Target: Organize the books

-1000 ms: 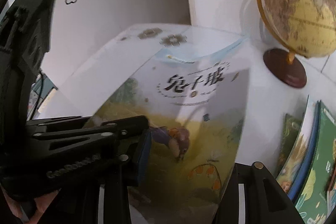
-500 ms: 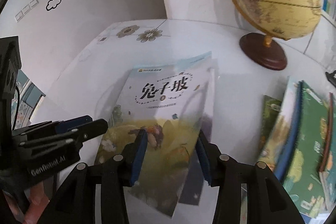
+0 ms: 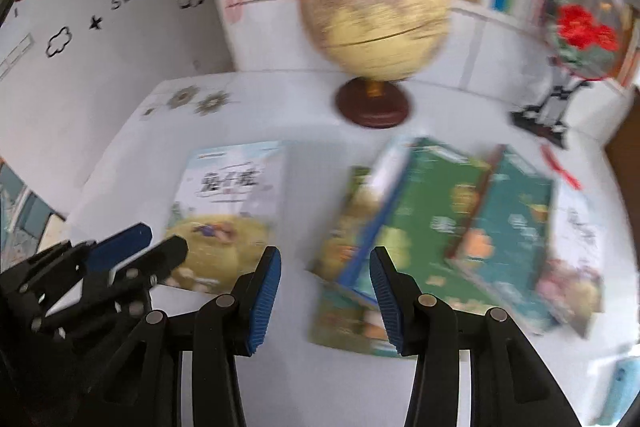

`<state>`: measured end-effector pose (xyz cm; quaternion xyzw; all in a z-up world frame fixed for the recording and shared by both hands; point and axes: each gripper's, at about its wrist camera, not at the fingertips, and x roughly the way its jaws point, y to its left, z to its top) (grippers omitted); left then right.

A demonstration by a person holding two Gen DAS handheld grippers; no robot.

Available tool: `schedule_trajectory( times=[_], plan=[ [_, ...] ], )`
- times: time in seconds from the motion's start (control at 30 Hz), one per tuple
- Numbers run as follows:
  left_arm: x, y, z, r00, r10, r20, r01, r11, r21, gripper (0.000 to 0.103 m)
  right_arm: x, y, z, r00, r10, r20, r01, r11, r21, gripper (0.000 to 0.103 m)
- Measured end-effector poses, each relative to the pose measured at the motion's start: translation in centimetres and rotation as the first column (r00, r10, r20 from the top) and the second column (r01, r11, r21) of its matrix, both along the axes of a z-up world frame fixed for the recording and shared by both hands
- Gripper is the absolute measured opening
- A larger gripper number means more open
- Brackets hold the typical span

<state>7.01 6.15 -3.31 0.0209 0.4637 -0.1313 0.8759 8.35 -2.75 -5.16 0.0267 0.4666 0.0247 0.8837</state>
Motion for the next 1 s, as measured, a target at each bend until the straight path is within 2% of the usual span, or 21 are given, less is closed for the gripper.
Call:
schedule_trajectory(
  times=[0.1,0.27,0.5,0.7,0.83,1.0],
  plan=[
    [-1.9,-4.4,2.7,0.998,-0.053,0.046,0.054,0.998,-0.019,0.027,-2.5,-4.0,2.3,0.998,-0.056,0.039,0.058,0.997,-0.049,0.045],
    [-4.6,-10.4,6.2,0.991,-0.080,0.106,0.083,0.996,-0.031,0.027,-6.1,-11.0,6.3,0.989,-0.108,0.098,0.113,0.993,-0.045,0.045],
    [-7.5,-16.6,8.1,0.991,-0.066,0.120,0.073,0.996,-0.048,0.027,-10.1,-18.4,9.5,0.979,-0.144,0.146,0.154,0.987,-0.055,0.045],
    [-8.4,-20.4,7.8,0.988,-0.093,0.121,0.094,0.996,-0.001,0.027,-12.0,-22.6,8.9,0.974,-0.194,0.116,0.199,0.979,-0.037,0.045],
    [-7.4,-21.8,6.7,0.988,-0.125,0.087,0.126,0.992,-0.002,0.027,-12.1,-24.4,7.6,0.969,-0.231,0.084,0.234,0.972,-0.024,0.045],
    [-5.3,-22.5,5.8,0.983,-0.155,0.097,0.152,0.988,0.038,0.027,-10.8,-25.7,6.2,0.958,-0.279,0.061,0.280,0.960,-0.021,0.045]
  ],
)
